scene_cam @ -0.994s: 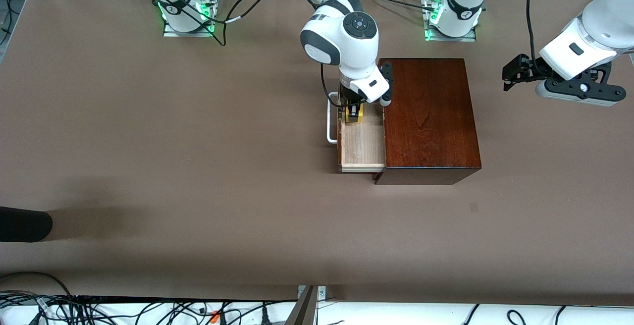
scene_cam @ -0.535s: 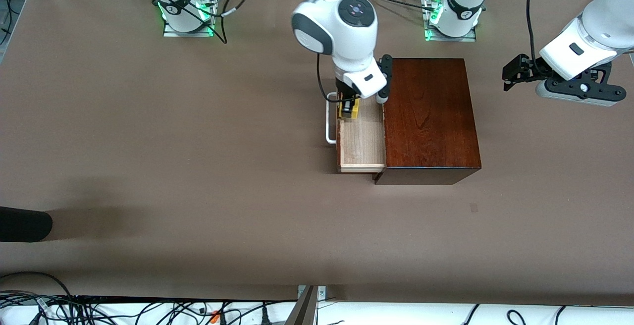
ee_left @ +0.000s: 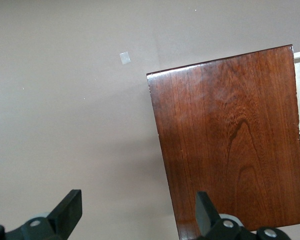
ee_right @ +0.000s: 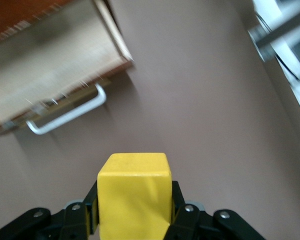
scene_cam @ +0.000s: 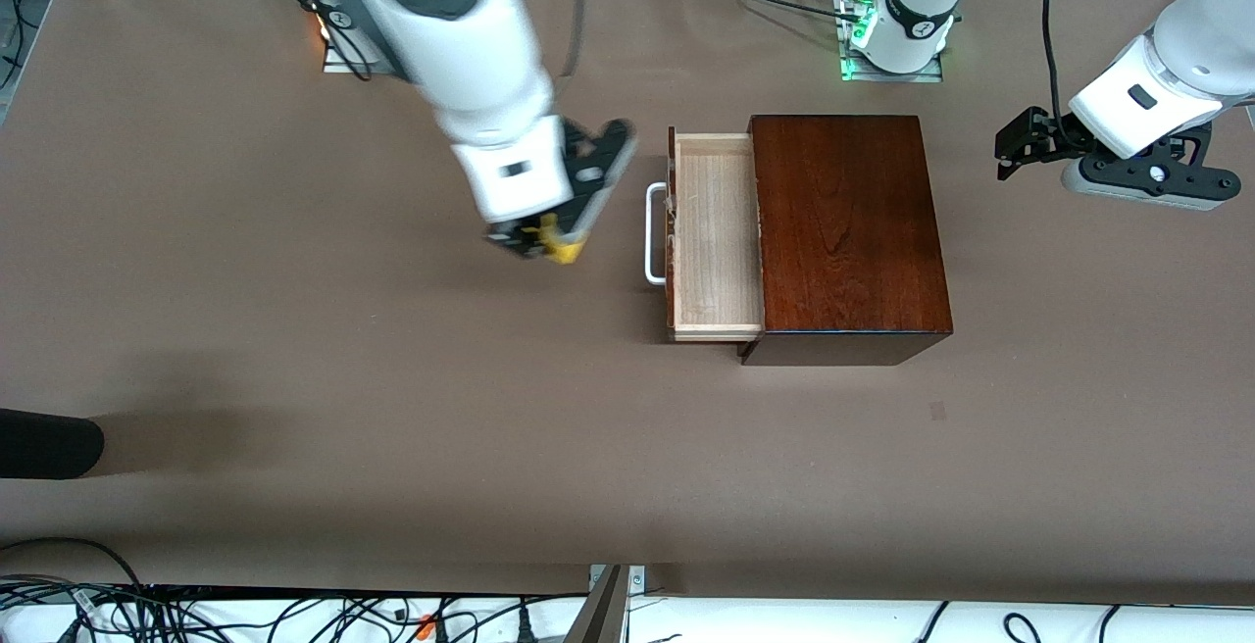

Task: Open drawer, take yellow block, close drawer
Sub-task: 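Lift the yellow cube out and carry it beside the box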

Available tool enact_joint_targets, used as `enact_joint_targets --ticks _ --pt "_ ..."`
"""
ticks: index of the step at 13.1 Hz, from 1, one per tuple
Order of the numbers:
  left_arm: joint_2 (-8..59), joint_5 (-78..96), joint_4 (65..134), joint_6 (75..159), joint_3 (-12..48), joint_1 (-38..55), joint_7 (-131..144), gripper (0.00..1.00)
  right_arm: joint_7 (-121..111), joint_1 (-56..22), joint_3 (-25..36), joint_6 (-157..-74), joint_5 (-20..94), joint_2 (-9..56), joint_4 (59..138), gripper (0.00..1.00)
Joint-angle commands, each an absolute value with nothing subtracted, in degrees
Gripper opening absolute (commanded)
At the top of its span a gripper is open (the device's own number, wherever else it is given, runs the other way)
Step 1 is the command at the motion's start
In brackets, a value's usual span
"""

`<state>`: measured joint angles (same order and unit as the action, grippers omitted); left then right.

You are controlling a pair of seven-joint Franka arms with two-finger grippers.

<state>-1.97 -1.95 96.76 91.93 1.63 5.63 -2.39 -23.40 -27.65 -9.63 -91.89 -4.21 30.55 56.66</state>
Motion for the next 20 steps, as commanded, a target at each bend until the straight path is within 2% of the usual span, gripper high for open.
enact_joint_targets --ticks 1,2,6,9,10,12,13,14,17,20 --pt "-2.5 -1.4 96.1 90.4 1.9 5.1 -2.8 1.00 -23.3 -22.4 -7.6 -88.6 -0.9 27.6 58.9 0.00" --pt "-2.5 -1.4 96.1 90.4 1.9 5.1 -2.8 1.00 -23.4 -20.2 -6.3 -88.3 -0.4 25.7 61.0 0.00" --pt "-2.5 -1.4 96.1 90.3 1.9 5.1 -2.8 1.00 -22.7 -13.1 -0.7 -92.9 2.4 19.3 79.0 0.00" --pt "-2.5 -1.3 96.1 90.3 2.0 5.1 -3.0 1.00 -22.6 -11.1 3.1 -104.5 4.6 12.9 97.4 0.00" --pt "-2.4 -1.3 96.1 90.3 2.0 5.1 -3.6 0.85 -22.5 -11.0 4.4 -108.9 5.1 11.5 103.0 0.00" --pt "-2.4 -1.4 96.1 90.2 2.0 5.1 -3.8 0.45 -19.8 -10.1 5.4 -114.6 5.5 12.2 109.0 0.00" --pt "-2.3 -1.4 96.1 90.2 2.1 5.1 -3.8 0.29 -19.7 -9.5 5.5 -118.4 5.9 13.3 111.7 0.00" --pt "-2.3 -1.4 96.1 90.2 2.2 5.1 -3.8 0.19 -19.6 -9.3 5.6 -122.5 6.0 13.8 114.4 0.00" --pt "-2.3 -1.3 96.0 90.2 2.2 5.1 -3.8 0.05 -12.2 -9.3 5.6 -131.6 6.1 16.8 120.0 0.00" --pt "-2.2 -1.3 95.9 90.1 2.6 5.4 -3.8 0.00 -8.0 -9.3 6.1 -136.5 10.3 21.7 120.9 0.00"
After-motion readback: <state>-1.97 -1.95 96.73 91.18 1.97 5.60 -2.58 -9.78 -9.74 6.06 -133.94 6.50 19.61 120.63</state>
